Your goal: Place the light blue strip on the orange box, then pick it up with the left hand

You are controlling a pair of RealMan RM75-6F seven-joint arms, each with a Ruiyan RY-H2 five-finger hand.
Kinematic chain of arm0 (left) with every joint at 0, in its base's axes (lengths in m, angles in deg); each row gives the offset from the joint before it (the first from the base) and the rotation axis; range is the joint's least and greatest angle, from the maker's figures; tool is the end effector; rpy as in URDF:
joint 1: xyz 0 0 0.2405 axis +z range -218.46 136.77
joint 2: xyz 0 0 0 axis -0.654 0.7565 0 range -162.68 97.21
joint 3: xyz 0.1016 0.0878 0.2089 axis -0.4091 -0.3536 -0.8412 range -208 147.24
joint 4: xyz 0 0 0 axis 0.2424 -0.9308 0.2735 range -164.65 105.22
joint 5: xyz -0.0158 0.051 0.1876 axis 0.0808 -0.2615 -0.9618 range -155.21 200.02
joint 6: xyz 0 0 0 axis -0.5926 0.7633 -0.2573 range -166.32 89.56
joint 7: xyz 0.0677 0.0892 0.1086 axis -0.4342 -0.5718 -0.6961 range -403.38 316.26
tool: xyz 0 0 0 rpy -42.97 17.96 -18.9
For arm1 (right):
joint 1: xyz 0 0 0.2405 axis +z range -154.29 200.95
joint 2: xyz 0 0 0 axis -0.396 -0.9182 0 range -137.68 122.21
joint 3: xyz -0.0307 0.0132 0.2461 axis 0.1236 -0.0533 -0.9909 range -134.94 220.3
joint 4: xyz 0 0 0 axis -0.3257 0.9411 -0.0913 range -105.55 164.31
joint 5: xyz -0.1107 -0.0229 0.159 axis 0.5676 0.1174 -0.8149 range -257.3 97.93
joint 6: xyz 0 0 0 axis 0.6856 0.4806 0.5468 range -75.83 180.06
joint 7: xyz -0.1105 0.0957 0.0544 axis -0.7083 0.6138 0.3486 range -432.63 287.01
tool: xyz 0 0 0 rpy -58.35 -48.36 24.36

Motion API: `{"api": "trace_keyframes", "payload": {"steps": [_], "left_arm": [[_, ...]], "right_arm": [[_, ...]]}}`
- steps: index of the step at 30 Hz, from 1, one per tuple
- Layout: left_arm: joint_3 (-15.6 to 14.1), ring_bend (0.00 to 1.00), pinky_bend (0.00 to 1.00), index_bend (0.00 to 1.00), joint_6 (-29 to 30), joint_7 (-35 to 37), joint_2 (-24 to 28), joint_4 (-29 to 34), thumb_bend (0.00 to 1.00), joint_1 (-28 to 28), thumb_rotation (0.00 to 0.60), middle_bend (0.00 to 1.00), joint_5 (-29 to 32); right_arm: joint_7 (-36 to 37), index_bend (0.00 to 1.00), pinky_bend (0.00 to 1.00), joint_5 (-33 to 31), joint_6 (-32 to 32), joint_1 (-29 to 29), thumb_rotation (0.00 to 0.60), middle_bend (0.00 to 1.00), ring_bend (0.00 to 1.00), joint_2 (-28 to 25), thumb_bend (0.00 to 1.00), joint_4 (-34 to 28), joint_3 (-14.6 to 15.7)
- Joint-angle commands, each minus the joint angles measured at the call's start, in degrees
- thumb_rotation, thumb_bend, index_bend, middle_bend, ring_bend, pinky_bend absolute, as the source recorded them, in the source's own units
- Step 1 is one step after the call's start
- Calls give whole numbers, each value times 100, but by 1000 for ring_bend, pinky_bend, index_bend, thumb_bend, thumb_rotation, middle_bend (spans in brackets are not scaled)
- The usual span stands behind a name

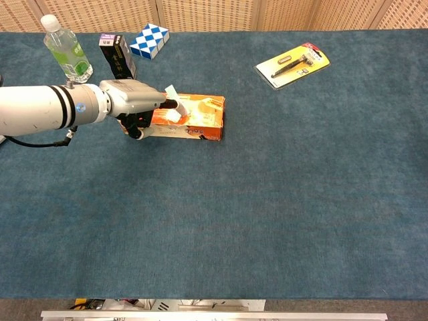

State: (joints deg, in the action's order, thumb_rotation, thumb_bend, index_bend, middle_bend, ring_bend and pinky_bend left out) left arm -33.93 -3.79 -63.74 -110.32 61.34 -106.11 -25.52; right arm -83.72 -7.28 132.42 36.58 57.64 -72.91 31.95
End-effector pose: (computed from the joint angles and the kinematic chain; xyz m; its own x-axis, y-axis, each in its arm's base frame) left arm -0.1115 0.3506 -0.0150 0.6911 0.4975 0.5243 0.7144 -0.5799 -0.3916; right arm -0.2546 -0.2512 0.1661 0.3414 0.0497 0.9386 -0.9396 0.0440 0.3394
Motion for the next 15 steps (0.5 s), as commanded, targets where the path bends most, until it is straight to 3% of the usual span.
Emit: {"api": "trace_keyframes", "payload": {"steps": [1, 15], "left_arm": [[-18, 1000, 986, 103, -1, -17, -22, -11, 828, -2, 600, 991, 3], [64, 1000, 986, 103, 52, 31, -38, -31, 828, -1, 600, 990, -16]], "right_arm": [[0, 234, 1000, -1, -3, -1, 600, 869, 1000, 1, 358, 0, -1], [21, 233, 1000, -2, -9, -23, 600, 869, 1000, 2, 358, 10, 8]]}}
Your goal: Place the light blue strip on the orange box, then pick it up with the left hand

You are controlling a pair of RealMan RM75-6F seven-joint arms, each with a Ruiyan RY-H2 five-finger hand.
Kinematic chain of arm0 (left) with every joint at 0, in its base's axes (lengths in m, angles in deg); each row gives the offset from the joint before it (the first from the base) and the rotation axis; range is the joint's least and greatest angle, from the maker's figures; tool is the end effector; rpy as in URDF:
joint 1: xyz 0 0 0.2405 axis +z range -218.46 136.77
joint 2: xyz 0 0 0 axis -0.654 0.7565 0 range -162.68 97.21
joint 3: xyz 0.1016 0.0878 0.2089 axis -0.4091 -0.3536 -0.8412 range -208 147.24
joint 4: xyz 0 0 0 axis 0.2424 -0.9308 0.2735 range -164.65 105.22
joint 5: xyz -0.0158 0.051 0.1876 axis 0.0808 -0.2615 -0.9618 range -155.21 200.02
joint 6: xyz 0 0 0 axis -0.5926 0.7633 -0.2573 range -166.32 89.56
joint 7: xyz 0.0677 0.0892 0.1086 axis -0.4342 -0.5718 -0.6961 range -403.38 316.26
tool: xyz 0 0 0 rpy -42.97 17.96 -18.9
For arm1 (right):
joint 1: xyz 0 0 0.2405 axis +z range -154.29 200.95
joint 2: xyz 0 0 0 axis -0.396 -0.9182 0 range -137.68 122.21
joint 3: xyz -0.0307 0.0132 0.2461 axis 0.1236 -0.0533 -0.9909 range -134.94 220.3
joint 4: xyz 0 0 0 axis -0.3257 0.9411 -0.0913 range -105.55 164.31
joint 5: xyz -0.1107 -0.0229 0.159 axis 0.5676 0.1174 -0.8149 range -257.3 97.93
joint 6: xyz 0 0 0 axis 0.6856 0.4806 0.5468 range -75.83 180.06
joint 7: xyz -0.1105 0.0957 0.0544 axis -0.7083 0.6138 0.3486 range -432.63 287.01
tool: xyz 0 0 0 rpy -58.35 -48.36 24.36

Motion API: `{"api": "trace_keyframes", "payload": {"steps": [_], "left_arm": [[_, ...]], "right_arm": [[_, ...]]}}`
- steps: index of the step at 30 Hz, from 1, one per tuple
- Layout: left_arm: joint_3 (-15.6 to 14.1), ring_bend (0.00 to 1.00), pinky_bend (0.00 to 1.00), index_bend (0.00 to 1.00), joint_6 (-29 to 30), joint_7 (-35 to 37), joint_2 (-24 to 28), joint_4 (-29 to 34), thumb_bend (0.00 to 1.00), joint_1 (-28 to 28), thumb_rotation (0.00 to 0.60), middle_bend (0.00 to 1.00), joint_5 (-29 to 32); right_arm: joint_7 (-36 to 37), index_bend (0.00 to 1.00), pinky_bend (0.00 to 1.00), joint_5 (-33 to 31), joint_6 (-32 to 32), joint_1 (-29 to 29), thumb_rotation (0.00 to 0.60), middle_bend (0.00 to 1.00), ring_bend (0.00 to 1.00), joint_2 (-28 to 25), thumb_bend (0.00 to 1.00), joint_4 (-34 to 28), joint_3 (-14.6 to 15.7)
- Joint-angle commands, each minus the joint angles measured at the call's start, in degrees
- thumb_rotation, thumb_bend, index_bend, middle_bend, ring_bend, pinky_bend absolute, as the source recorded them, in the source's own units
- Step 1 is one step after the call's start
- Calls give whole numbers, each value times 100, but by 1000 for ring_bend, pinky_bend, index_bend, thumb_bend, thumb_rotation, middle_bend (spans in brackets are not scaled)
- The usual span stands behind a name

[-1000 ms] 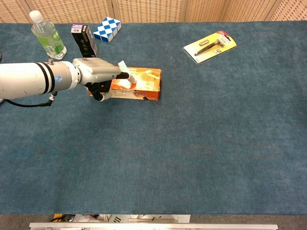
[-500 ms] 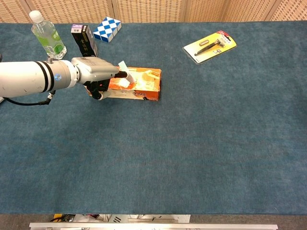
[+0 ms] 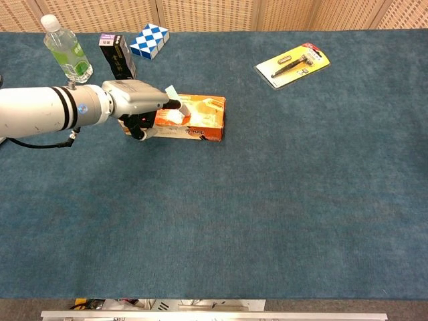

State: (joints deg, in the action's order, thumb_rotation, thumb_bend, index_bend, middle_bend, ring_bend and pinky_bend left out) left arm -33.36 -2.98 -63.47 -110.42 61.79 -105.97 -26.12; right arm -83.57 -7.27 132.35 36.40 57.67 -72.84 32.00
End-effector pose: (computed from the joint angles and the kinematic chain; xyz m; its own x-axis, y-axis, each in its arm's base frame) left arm -0.1064 0.3501 -0.0149 0.6848 0.4883 0.5410 0.7171 -0.5835 -0.3811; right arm -0.2558 -0.2503 0.1657 0.3398 0.0469 0.9393 -0.9401 0.0468 0.3378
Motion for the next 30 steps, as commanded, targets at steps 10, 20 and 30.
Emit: {"api": "trace_keyframes", "payload": {"steps": [10, 20, 30], "left_arm": [[-38, 1000, 986, 103, -131, -30, -77, -274, 829, -89, 600, 990, 270], [1, 1000, 985, 103, 201, 74, 236, 131, 829, 101, 600, 986, 5], [-76, 847, 870, 78, 1843, 639, 848, 832, 732, 1285, 600, 816, -1217]], "right_arm": [[13, 233, 1000, -9, -7, -16, 600, 869, 1000, -14, 358, 8, -3], [34, 233, 1000, -6, 28, -39, 600, 869, 1000, -45, 357, 2, -23], [154, 233, 1000, -111, 134, -155, 600, 845, 940, -214, 357, 10, -82]]}}
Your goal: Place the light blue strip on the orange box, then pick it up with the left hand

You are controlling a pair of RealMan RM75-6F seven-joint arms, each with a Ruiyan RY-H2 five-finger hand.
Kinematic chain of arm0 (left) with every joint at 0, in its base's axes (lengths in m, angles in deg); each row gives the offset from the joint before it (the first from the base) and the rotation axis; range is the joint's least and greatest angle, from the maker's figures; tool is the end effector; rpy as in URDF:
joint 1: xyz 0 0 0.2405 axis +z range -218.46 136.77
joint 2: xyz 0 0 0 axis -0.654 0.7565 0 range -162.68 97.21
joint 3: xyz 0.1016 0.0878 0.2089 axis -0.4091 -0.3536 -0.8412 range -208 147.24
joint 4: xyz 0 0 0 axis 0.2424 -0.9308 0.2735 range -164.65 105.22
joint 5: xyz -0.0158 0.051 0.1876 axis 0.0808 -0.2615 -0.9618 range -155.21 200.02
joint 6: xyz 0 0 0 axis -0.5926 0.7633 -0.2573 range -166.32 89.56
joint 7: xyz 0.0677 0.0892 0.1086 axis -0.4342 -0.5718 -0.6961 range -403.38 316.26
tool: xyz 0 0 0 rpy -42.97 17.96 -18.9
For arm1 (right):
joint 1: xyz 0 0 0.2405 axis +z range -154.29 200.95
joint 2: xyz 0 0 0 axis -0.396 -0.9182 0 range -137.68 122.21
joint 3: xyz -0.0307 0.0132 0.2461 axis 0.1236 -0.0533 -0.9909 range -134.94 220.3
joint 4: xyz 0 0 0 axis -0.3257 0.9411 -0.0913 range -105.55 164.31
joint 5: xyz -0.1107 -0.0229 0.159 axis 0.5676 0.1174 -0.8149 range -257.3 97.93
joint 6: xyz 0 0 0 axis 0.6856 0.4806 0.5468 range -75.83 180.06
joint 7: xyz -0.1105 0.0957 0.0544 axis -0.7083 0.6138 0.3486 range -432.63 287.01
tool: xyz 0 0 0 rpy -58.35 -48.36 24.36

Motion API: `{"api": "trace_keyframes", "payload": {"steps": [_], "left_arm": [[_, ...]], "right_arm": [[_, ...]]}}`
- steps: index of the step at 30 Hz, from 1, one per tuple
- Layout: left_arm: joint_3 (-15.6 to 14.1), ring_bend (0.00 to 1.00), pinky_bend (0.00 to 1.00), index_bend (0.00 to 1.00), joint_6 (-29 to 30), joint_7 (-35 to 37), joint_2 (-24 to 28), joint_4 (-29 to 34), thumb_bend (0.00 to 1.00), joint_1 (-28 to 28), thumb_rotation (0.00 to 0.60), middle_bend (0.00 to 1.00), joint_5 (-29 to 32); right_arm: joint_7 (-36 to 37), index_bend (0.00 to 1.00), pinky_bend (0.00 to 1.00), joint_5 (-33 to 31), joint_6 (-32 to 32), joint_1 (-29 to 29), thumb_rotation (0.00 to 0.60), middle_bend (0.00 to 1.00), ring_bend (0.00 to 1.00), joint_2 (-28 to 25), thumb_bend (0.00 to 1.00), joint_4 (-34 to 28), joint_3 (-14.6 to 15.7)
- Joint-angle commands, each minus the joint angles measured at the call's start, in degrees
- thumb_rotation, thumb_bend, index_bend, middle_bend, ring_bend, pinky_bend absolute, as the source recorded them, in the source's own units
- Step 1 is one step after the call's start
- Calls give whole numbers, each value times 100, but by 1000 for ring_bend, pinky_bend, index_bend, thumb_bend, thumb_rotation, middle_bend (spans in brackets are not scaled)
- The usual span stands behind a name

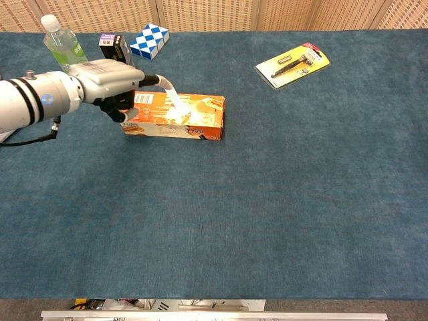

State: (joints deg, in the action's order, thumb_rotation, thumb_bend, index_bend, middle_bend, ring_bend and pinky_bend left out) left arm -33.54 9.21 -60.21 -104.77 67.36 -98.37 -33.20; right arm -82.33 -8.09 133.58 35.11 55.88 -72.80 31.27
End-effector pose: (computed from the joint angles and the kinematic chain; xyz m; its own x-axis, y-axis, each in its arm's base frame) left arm -0.1266 0.3441 0.0299 0.6148 0.3970 0.6815 0.7664 -0.5046 -0.3975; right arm -0.2636 -0.2468 0.1812 0.3461 0.0782 0.9349 -0.9367 0.0851 0.3396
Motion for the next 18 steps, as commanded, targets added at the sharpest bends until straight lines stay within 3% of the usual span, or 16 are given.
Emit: {"api": "trace_keyframes", "payload": {"steps": [1, 5, 7, 10, 12, 18], "left_arm": [[-82, 786, 860, 71, 859, 439, 362, 323, 721, 720, 600, 765, -660], [-162, 625, 790, 57, 1613, 879, 554, 344, 609, 1384, 600, 626, -1031], [-200, 531, 688, 56, 1949, 1083, 643, 283, 519, 1725, 600, 534, -1108], [-202, 427, 561, 56, 2445, 1420, 693, 124, 464, 2225, 600, 433, -1155], [-184, 385, 510, 57, 2744, 1659, 674, -25, 451, 2525, 600, 393, -1195], [-160, 340, 427, 62, 3590, 2167, 482, -679, 445, 3424, 600, 359, -1353]], "right_arm": [[60, 233, 1000, -44, 23, -48, 600, 832, 913, -58, 357, 13, -12], [143, 233, 992, -67, 59, -127, 600, 712, 747, -95, 320, 35, 17], [166, 233, 926, -48, 69, -168, 600, 633, 657, -56, 287, 77, 70], [133, 233, 829, -10, 108, -218, 600, 559, 574, 10, 251, 176, 136], [117, 233, 756, 1, 155, -247, 600, 519, 525, 56, 230, 249, 150], [108, 233, 667, 42, 120, -313, 600, 464, 462, 136, 225, 371, 262]]}}
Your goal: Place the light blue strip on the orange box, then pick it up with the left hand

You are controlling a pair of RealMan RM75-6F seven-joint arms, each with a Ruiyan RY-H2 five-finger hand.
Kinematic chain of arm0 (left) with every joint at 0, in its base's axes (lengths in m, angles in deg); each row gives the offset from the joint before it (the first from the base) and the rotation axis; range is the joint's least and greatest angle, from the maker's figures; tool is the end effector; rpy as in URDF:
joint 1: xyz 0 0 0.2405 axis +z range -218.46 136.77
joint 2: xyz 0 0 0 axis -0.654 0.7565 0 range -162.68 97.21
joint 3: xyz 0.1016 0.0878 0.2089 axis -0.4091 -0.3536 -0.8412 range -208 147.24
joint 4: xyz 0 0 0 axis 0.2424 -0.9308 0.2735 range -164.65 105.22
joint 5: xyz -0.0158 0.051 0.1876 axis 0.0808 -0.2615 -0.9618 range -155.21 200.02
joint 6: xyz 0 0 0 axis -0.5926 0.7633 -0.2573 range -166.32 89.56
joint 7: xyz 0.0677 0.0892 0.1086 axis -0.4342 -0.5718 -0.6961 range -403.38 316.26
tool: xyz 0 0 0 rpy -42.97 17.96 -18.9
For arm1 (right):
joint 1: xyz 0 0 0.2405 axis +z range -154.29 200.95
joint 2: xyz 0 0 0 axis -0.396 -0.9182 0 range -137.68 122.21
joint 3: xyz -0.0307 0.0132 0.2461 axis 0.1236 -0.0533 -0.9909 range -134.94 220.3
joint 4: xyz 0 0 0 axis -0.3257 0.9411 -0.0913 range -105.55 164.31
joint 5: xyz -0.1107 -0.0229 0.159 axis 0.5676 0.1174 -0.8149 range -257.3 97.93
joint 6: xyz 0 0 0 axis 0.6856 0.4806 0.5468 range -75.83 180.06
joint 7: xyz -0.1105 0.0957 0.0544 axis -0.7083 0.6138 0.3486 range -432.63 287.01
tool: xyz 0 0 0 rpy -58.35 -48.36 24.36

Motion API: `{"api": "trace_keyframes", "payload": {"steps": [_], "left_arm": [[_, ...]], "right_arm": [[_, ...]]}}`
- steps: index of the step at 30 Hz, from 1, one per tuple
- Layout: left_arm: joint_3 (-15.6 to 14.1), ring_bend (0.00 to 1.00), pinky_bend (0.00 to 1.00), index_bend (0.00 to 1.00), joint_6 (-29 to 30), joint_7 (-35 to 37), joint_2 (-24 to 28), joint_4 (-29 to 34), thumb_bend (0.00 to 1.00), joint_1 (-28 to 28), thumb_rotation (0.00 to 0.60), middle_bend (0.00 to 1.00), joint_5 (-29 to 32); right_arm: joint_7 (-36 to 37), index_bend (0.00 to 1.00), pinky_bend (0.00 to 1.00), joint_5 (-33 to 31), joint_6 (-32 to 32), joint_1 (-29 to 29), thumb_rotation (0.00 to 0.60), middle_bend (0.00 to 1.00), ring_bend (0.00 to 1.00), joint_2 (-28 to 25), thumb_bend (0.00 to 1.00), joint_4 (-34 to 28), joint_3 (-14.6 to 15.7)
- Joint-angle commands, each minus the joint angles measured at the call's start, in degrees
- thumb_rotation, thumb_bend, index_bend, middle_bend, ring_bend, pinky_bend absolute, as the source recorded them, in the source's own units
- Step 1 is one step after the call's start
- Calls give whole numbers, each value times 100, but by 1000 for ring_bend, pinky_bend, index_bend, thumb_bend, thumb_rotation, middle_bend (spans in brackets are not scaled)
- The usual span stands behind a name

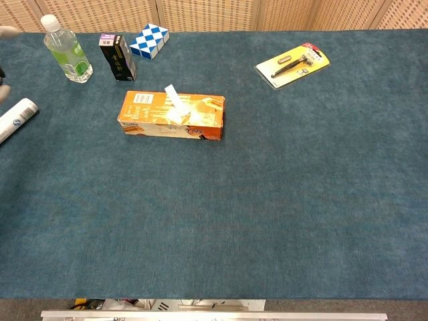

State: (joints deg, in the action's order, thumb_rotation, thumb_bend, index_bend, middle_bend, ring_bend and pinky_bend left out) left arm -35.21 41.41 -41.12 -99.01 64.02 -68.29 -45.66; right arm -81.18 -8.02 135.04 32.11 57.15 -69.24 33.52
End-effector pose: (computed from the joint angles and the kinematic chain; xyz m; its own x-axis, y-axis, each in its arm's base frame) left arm -0.2645 0.2758 0.1404 0.3104 0.0979 0.9456 0.9503 -0.0570 -0.3060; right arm -0.2901 -0.2269 0.1780 0.3759 0.0555 0.9250 -0.9188 0.1521 0.3643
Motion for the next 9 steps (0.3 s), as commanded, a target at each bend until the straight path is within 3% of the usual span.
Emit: {"api": "trace_keyframes", "payload": {"steps": [1, 9], "left_arm": [[15, 340, 424, 64, 476, 315, -119, -436, 444, 560, 600, 358, -111], [103, 339, 410, 74, 1036, 412, -260, -641, 443, 1295, 600, 355, -240]], "right_arm": [[-1, 233, 660, 92, -26, -21, 600, 461, 458, 15, 225, 19, 66], [-55, 233, 644, 248, 36, -78, 600, 455, 449, 111, 226, -50, 147]]}}
